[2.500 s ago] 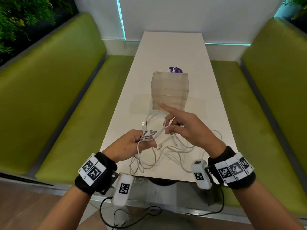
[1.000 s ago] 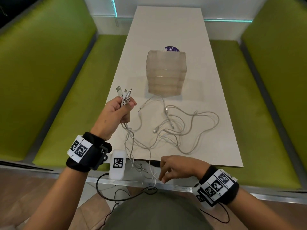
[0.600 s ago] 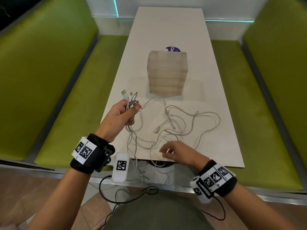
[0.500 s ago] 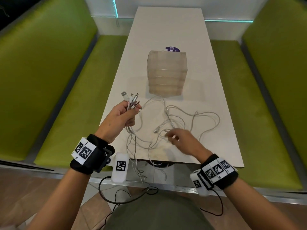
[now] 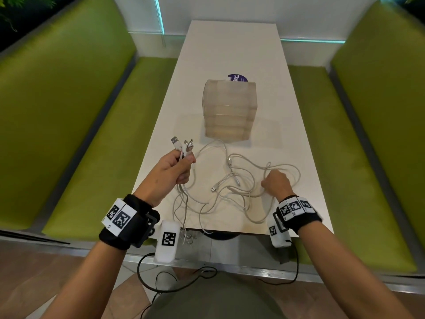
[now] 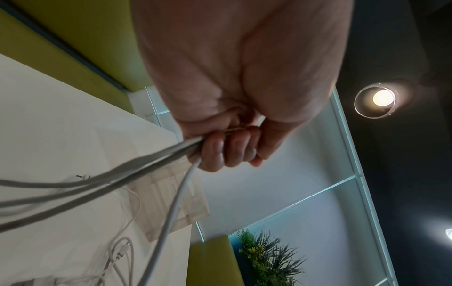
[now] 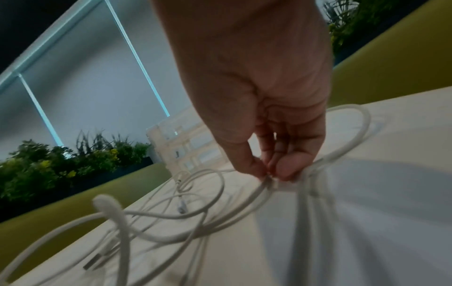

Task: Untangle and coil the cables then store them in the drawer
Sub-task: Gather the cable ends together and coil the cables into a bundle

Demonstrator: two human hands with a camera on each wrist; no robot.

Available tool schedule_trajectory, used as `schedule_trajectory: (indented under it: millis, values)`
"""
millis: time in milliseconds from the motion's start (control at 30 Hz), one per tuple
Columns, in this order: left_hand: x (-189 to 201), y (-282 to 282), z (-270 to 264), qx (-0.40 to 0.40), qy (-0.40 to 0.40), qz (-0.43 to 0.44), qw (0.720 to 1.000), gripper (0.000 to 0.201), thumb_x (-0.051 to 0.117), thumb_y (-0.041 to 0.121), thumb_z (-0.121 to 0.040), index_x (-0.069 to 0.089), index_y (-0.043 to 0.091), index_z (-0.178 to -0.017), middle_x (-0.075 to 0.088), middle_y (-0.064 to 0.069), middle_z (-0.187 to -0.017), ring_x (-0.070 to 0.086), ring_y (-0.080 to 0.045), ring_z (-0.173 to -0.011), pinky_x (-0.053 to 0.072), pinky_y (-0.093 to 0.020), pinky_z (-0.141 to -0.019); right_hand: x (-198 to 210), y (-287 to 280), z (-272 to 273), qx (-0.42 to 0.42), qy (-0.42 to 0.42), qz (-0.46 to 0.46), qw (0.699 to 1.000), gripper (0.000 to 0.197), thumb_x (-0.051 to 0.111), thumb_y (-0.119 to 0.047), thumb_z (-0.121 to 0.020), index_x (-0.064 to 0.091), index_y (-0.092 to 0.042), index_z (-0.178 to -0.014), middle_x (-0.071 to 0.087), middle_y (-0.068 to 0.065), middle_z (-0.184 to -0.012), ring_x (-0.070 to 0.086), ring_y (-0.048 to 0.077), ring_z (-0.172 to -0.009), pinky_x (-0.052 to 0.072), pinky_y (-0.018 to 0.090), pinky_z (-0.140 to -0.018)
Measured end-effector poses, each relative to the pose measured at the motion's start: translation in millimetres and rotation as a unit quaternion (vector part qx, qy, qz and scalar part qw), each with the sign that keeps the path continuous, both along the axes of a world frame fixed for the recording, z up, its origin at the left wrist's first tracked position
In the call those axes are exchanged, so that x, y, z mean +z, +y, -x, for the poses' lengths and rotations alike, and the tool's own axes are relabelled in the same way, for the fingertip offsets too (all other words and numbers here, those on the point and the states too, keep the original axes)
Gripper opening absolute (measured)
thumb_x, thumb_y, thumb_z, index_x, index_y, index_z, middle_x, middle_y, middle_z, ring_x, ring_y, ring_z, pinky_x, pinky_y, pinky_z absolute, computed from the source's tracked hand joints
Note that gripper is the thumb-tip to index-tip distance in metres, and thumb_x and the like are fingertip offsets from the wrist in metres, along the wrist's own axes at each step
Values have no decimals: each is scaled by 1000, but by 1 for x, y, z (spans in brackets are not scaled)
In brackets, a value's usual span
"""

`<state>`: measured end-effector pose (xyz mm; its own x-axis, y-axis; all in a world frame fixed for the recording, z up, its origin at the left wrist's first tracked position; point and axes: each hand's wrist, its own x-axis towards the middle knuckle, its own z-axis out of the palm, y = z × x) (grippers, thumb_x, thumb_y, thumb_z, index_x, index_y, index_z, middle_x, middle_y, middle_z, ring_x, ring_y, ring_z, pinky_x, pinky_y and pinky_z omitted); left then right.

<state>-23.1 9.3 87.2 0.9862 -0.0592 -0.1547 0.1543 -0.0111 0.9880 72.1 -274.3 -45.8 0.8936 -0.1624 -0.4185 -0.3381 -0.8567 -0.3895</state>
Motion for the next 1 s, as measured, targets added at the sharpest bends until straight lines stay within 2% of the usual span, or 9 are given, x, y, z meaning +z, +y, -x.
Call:
schedule_trajectory:
  millis: [100,167,333,433,567,700,833,900,1000]
  values:
    - [0,-3,-1,-5,0,-14,1000,18,47,20,-98,52,10,-85,33,7,-57,30,-12,-53,30,-24,-54,6,5,1,-26,-2,-7,1000,31,51,-8,-88,48,6,-115,58,24,-116,58,37,-106,45,33,-79]
    - [0,-4,-2,-2,0,-16,1000,17,47,20,-98,52,9,-85,33,7,-57,30,-11,-53,30,-24,-54,13,5,-4,-58,-3,-36,998,35,52,-11,-88,45,6,-118,57,24,-119,58,37,-106,46,34,-79]
    - [-4,-4,-6,4,3,15,1000,7,51,17,-90,54,11,-87,35,9,-56,30,-12,-54,28,-24,-54,42,-6,-16,-64,-57,-43,995,24,57,-21,-88,62,2,-94,66,18,-95,62,34,-91,39,29,-67]
    - [-5,-5,-8,3,4,34,999,13,48,23,-84,56,13,-88,33,7,-58,28,-13,-56,27,-27,-56,63,-7,-19,-74,-114,-79,988,28,55,-25,-92,65,0,-99,70,15,-93,65,32,-89,47,32,-70]
    - [-7,-9,-10,-2,-15,28,999,20,45,29,-96,53,12,-88,32,7,-60,28,-14,-57,26,-27,-56,81,6,-11,-50,-190,-259,946,28,53,-9,-92,54,-5,-119,70,8,-93,61,19,-81,51,35,-76]
    - [-14,-22,-16,51,-10,42,998,26,35,22,-103,50,11,-86,43,6,-59,40,-13,-57,32,-27,-58,105,35,13,17,-215,-405,889,15,65,-8,-86,65,-17,-98,71,5,-85,64,6,-75,49,27,-76]
    - [-18,-44,-27,92,-6,115,989,25,33,17,-103,50,9,-87,69,1,-68,67,-16,-70,52,-25,-65,120,70,35,99,-188,-475,854,9,68,-4,-84,68,-8,-92,70,5,-80,62,13,-74,50,25,-72]
    - [-16,-52,-31,97,-8,148,984,25,33,16,-103,51,3,-90,71,-6,-78,69,-23,-79,58,-32,-74,120,83,41,120,-174,-484,849,9,68,-3,-83,68,-3,-92,71,7,-82,61,14,-71,50,25,-69]
    - [-12,-55,-33,103,-3,195,975,25,34,16,-103,52,1,-98,71,-13,-95,69,-24,-82,58,-34,-71,118,91,45,102,-173,-498,843,5,67,-3,-84,67,-3,-89,74,4,-87,61,16,-67,51,25,-65]
